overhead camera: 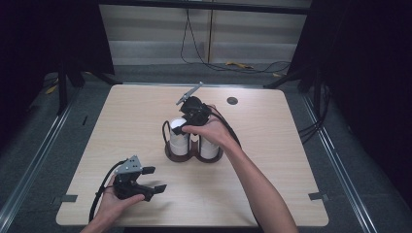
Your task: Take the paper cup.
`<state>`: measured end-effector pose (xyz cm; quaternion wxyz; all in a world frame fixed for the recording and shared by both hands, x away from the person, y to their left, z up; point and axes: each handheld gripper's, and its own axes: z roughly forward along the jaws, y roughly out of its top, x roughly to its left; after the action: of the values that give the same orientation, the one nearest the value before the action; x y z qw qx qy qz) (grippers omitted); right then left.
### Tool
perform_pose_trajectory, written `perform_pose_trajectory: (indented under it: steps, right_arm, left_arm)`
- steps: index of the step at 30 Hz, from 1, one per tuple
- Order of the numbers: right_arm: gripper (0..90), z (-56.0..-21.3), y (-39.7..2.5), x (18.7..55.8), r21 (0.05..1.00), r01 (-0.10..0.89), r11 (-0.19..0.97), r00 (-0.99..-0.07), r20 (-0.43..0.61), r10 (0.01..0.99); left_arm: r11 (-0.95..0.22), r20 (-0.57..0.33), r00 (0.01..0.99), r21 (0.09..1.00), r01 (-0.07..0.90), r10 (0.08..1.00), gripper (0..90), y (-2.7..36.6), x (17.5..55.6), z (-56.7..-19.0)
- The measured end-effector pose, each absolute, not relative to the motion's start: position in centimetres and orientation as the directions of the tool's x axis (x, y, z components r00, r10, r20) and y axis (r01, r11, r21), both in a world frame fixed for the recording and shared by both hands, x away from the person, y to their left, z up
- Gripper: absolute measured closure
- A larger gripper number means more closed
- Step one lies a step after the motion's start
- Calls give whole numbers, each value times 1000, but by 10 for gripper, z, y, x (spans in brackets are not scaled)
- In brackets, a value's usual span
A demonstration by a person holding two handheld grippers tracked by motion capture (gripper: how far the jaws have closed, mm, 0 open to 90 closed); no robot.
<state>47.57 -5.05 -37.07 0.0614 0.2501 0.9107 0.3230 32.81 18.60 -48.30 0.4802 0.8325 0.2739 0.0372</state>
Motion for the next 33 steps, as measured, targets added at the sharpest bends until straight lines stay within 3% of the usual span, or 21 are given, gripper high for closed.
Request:
perform_pose_trajectory:
  steps: [14, 22, 33]
  right_arm:
    - [311, -376, -41, 480, 550, 424, 719, -874, 42, 484]
    - [331, -375, -33, 484, 508, 434, 744, -873, 31, 488]
    - [341, -371, -35, 482, 514, 431, 742, -872, 27, 488]
  left_arm:
    - [-388, -202, 846, 819, 422, 493, 182, 186, 329, -483]
    - [-385, -200, 844, 821, 421, 497, 183, 187, 329, -482]
    - [-388, -200, 844, 819, 423, 498, 187, 187, 329, -482]
